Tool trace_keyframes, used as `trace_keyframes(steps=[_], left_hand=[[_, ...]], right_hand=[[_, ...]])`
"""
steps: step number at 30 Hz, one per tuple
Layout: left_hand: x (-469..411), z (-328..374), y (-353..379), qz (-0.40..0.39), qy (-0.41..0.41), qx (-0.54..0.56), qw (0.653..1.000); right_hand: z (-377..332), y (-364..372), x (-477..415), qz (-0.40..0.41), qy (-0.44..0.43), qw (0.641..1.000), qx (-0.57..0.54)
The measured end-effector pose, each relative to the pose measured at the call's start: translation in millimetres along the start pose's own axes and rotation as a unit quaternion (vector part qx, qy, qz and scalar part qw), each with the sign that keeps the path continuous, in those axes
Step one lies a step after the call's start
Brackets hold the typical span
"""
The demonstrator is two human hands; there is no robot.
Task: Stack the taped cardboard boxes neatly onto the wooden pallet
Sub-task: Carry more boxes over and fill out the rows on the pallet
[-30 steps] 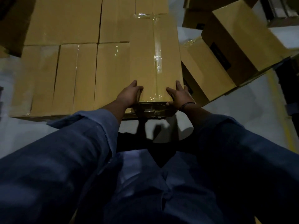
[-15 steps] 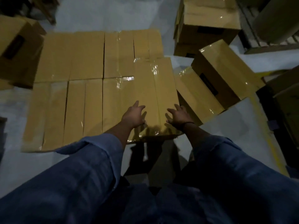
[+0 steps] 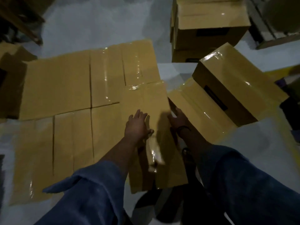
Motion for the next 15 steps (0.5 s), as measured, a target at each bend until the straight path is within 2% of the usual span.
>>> trace_keyframes(steps=[2, 5, 12, 15], left_hand=[[-34.8, 27.8, 11.7, -0.005, 0.014, -0.015, 1.000], [-79.6, 67.0, 17.6, 0.037, 0.032, -0.033, 0.998], [-148.3, 87.4, 21.3, 0.155, 0.004, -0.011, 0.988], [-161.9, 82.3, 31.2, 0.160, -0.008, -0.001, 0.987]], right_hand=[[21.3, 2.7, -41.5, -0.040, 0.058, 0.997, -0.035], [49.6, 14.2, -96.4, -0.100, 0.120, 0.986, -0.063], [60.7, 51.2, -178.0, -0.180, 0.137, 0.967, -0.120], [65.7, 70.0, -199.0, -0.199, 0.149, 0.960, -0.127]])
Point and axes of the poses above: each hand's wrist, its own x-axis away from the middle knuckle, its own y-axis out of the palm, z = x × y, the point moved 6 cm from there along -x, towards the middle knuckle, and after that the axes turned 4 degrees about z, right-handed, at the moved point
